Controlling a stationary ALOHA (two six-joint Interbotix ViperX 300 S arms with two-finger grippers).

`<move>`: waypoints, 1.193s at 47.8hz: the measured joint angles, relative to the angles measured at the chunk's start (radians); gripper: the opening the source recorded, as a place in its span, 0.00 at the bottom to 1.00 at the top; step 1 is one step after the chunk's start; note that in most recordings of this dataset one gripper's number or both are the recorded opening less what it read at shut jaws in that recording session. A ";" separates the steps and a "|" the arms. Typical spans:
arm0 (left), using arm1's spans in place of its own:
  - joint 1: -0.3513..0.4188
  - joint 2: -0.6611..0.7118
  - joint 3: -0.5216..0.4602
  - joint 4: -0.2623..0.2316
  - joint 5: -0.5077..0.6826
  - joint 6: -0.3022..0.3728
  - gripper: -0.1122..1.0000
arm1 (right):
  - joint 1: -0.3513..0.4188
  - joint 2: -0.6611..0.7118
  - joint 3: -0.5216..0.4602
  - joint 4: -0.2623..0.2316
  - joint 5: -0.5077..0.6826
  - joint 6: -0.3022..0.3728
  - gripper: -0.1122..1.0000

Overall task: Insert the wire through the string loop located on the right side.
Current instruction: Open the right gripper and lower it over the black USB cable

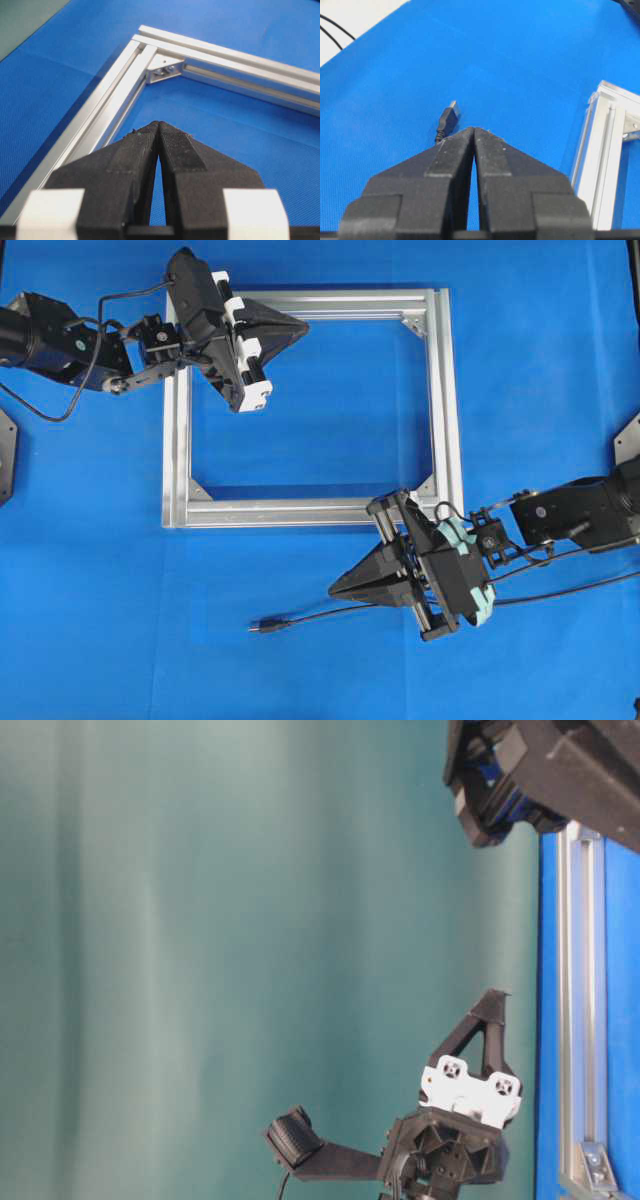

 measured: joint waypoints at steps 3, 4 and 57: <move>0.000 -0.003 0.000 0.005 0.011 -0.002 0.10 | 0.006 -0.002 0.000 0.000 0.000 0.008 0.07; -0.002 -0.005 -0.002 0.008 0.011 -0.002 0.10 | 0.008 -0.002 0.000 0.000 0.000 0.006 0.06; 0.005 -0.005 -0.012 0.015 0.028 -0.002 0.10 | 0.054 -0.002 -0.018 0.066 0.017 0.114 0.86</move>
